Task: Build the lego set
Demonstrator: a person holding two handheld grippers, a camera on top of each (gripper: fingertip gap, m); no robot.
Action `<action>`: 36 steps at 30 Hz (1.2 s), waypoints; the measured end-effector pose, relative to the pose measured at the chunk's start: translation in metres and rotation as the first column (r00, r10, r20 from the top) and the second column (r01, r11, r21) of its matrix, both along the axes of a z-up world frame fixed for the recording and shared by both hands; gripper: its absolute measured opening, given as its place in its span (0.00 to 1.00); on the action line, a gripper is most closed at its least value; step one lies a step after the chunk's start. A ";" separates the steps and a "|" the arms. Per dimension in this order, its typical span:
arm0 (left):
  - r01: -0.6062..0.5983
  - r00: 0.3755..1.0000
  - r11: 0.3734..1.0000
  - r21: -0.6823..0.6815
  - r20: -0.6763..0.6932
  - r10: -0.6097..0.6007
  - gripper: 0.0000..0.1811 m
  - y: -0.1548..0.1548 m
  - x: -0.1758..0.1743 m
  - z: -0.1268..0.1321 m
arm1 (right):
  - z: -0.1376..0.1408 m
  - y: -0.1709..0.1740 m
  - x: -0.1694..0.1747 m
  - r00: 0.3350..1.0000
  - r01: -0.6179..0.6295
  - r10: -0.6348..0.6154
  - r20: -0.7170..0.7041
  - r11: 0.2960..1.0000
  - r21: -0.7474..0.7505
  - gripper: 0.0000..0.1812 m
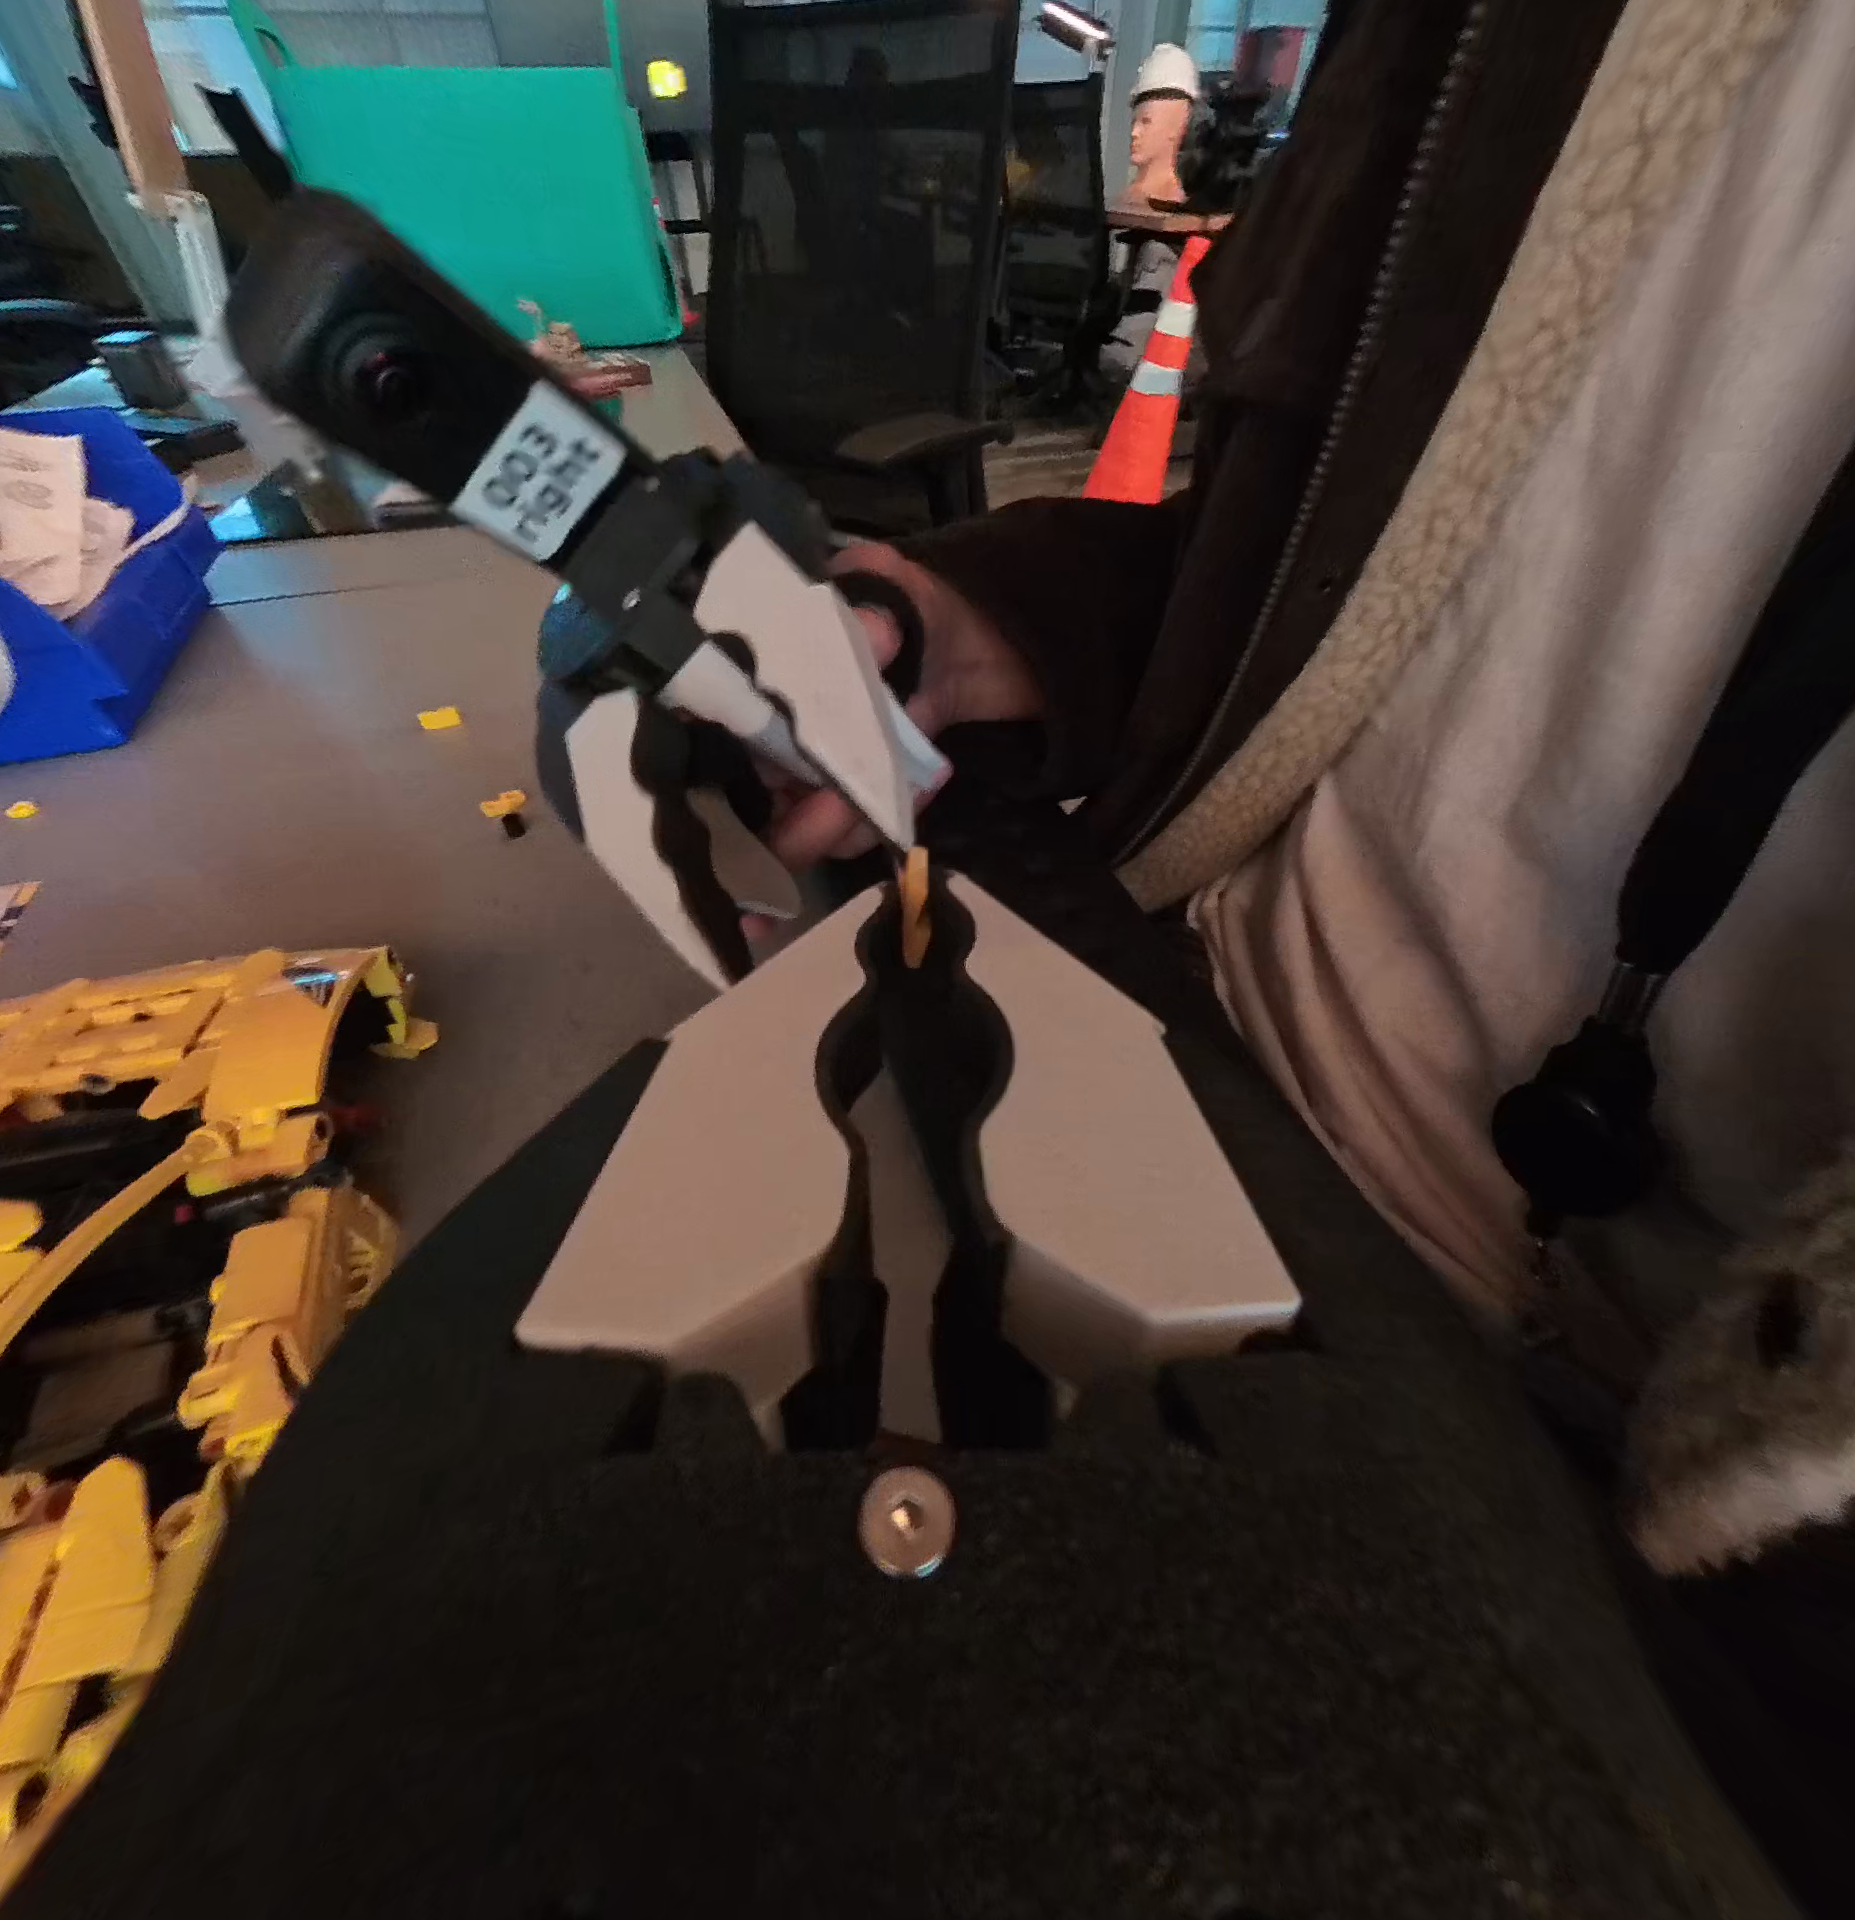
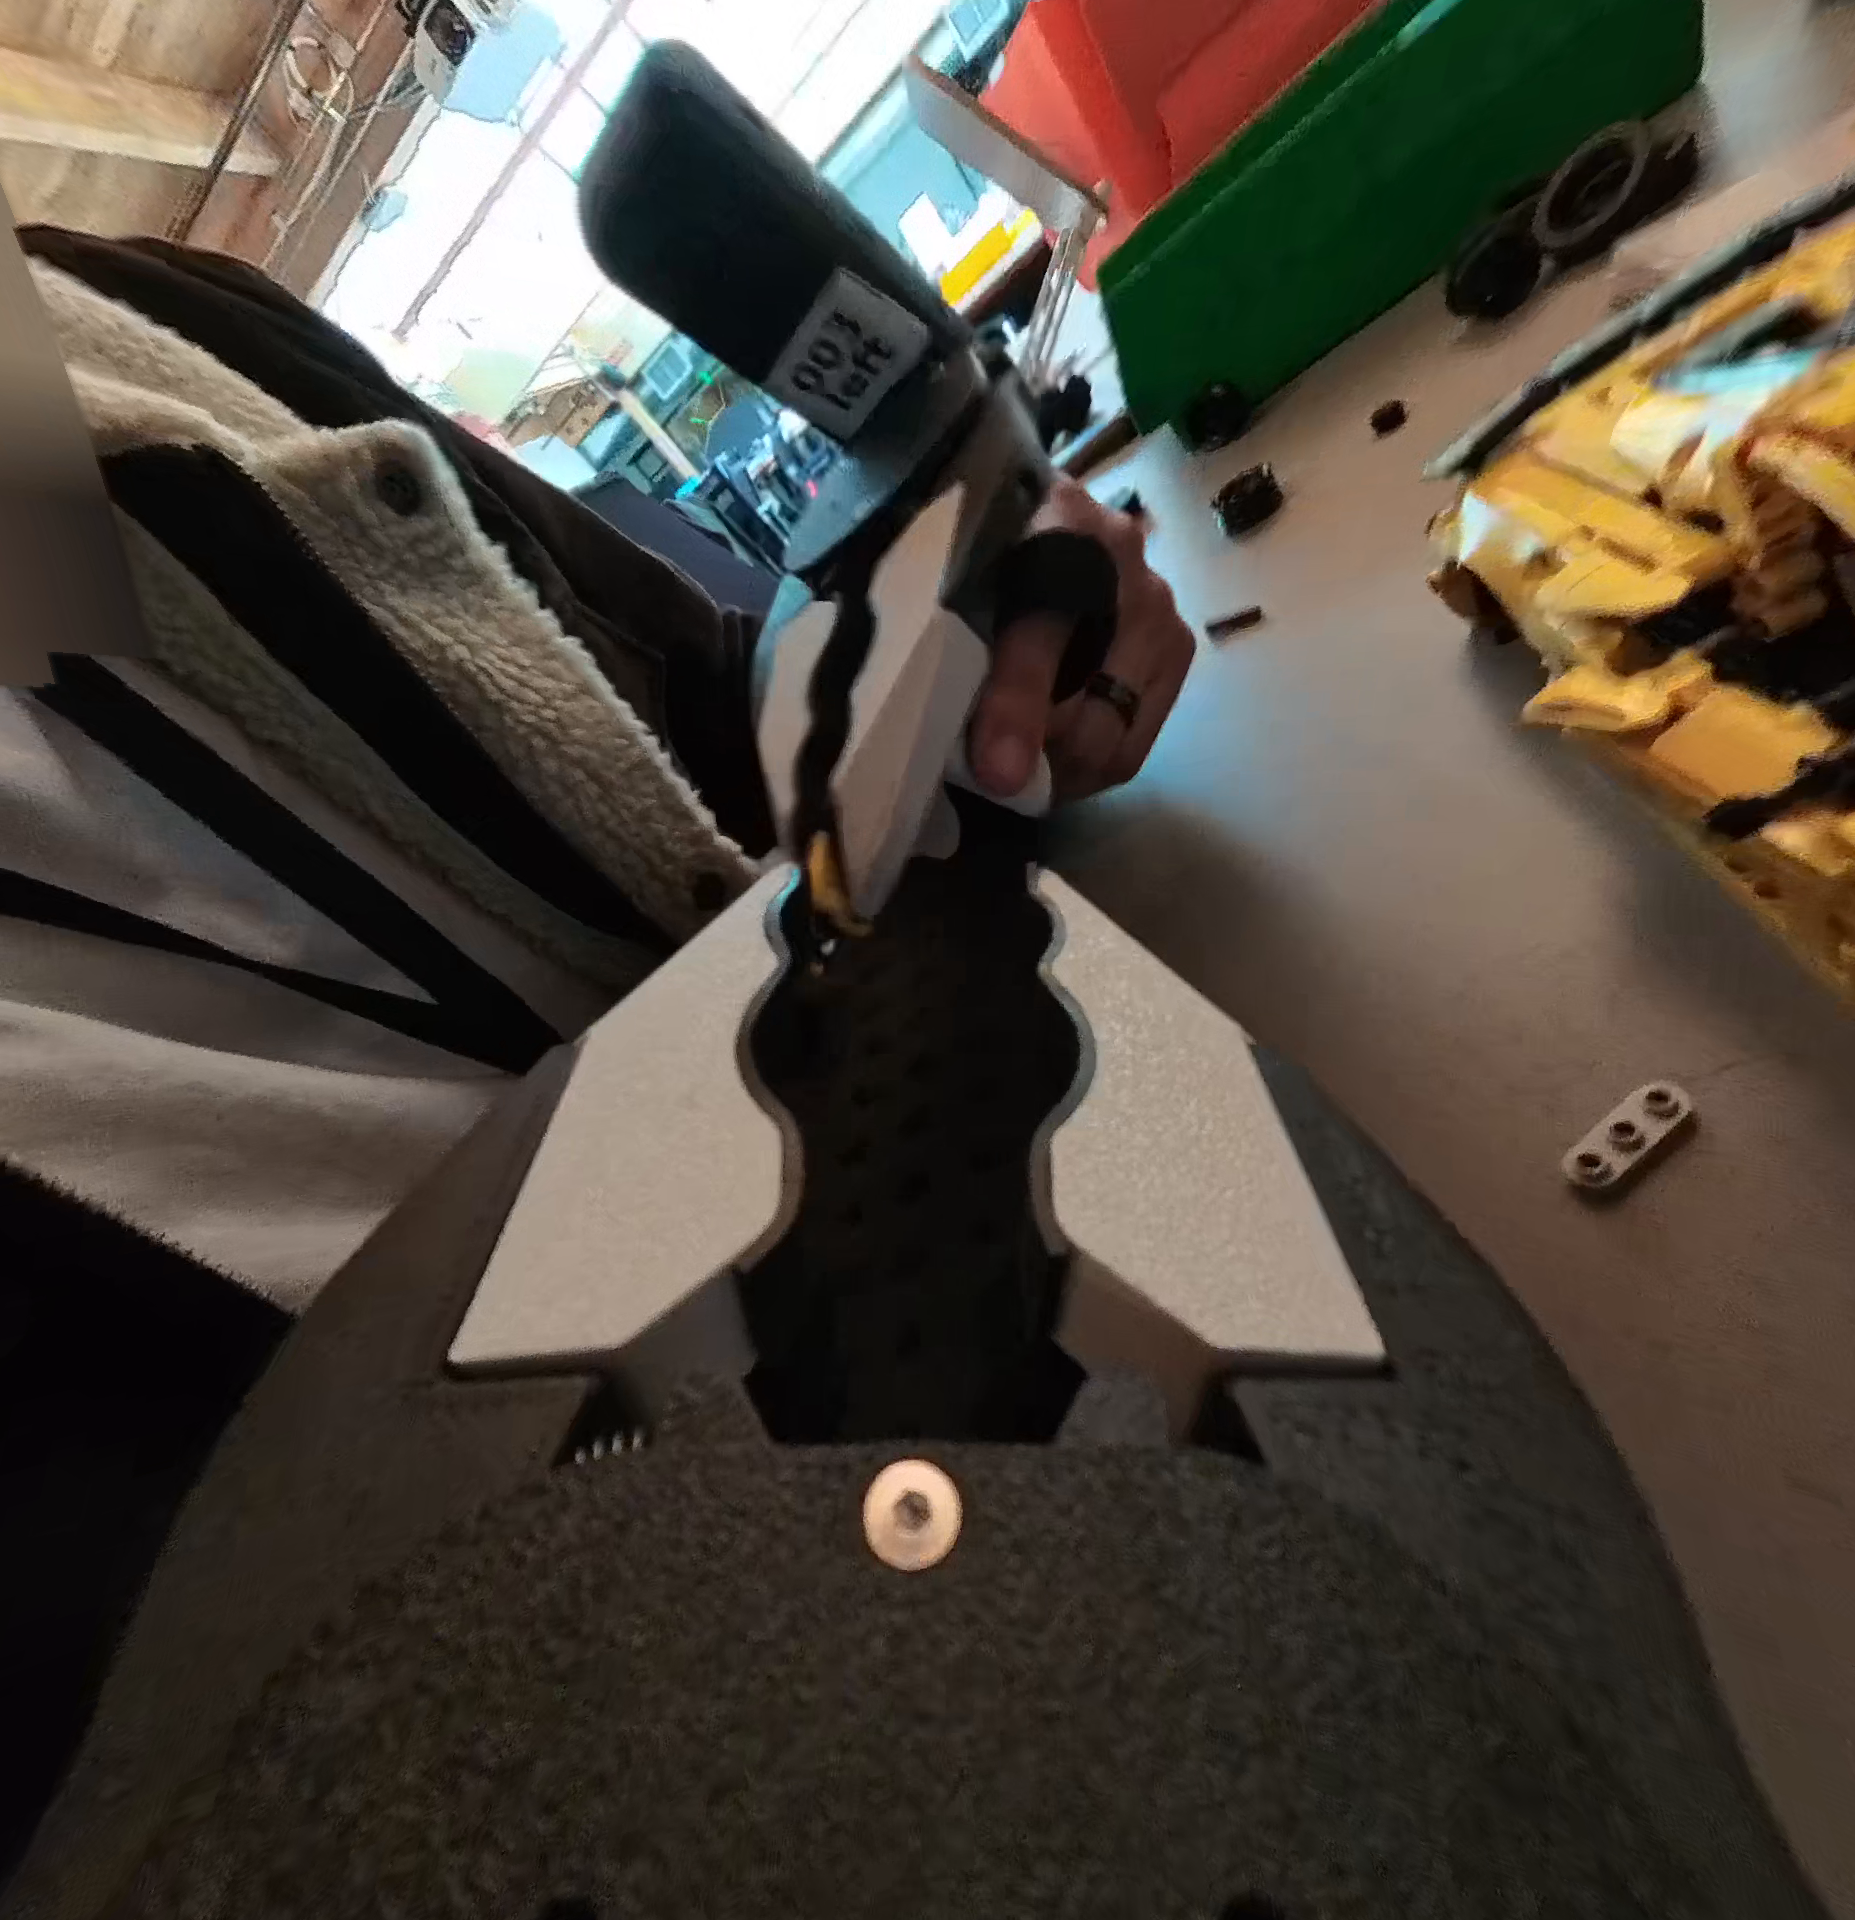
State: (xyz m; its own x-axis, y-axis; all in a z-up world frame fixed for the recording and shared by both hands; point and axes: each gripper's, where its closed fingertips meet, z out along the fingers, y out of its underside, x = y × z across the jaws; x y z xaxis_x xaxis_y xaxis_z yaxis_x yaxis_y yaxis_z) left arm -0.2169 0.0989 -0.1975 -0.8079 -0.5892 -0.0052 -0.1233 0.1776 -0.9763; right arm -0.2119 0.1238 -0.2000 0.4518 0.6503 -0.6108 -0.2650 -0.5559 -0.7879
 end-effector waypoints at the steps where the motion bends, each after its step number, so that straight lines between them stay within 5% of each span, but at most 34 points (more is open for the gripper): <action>1: -0.027 0.999 1.000 0.001 -0.018 0.027 0.03 0.004 0.003 -0.003 | 0.007 -0.001 0.003 1.000 0.018 -0.018 -0.006 0.999 0.048 0.22; 6: -0.163 0.984 0.975 -0.153 -0.094 0.150 0.02 0.024 0.015 0.006 | 0.029 0.002 0.026 0.980 0.184 -0.197 0.026 0.951 0.249 0.19; 11: -0.197 0.980 0.938 -0.286 -0.092 0.178 0.03 0.025 0.018 0.024 | 0.018 0.009 0.010 0.932 0.199 -0.291 0.218 0.911 0.361 0.13; 27: -0.187 0.973 0.916 -0.355 0.058 0.221 0.02 0.015 0.020 0.043 | 0.033 0.004 0.001 0.969 0.210 -0.241 0.061 0.926 0.313 0.04; 36: -0.181 0.979 0.908 -0.378 0.020 0.203 0.03 0.016 0.019 0.042 | 0.030 0.004 0.003 0.971 0.202 -0.230 0.062 0.933 0.297 0.00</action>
